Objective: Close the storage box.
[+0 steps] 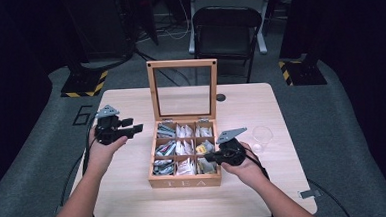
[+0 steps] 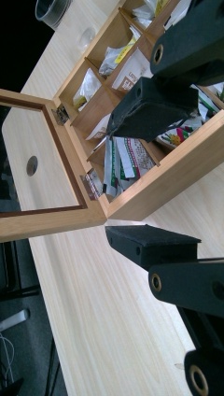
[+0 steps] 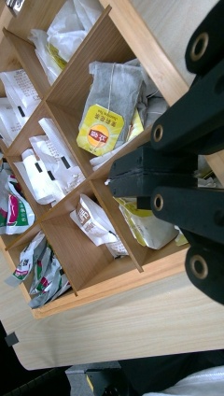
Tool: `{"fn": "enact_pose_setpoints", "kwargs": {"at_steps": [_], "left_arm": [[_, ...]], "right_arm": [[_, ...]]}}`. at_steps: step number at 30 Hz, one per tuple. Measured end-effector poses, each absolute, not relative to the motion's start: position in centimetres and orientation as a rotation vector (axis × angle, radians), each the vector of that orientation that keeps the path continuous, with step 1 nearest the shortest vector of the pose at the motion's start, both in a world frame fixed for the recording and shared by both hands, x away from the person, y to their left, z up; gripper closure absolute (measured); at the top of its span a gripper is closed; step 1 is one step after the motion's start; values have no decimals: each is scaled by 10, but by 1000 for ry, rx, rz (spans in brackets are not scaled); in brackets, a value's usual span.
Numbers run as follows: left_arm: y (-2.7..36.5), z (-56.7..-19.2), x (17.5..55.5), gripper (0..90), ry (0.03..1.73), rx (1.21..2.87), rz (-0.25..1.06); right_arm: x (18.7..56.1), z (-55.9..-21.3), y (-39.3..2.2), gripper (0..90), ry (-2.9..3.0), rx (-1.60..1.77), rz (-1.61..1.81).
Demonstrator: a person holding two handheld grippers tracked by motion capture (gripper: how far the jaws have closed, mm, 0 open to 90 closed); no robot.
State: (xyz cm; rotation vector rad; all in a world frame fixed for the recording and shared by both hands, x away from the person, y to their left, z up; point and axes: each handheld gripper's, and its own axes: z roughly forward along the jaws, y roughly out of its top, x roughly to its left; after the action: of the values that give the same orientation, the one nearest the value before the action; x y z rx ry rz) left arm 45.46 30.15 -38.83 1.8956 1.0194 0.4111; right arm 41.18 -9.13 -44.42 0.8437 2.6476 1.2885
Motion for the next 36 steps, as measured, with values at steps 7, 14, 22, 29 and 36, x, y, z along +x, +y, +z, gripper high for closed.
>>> {"fn": "enact_pose_setpoints", "kwargs": {"at_steps": [7,14,22,29,36], "left_arm": [[301,-388,454,453,1020,1893,414],[302,-388,454,453,1020,1896,414],[303,-387,454,453,1022,1893,415],[303,-388,454,453,1021,1897,415],[302,-388,454,453,1021,1896,416]], "right_arm": [[410,-440,-97,900,2619,862,1322],[410,-431,-97,900,2591,858,1370],[411,-420,-98,900,2570,852,1386],[413,-407,-101,900,2541,851,1405],[415,-399,-106,900,2519,851,1411]]}}
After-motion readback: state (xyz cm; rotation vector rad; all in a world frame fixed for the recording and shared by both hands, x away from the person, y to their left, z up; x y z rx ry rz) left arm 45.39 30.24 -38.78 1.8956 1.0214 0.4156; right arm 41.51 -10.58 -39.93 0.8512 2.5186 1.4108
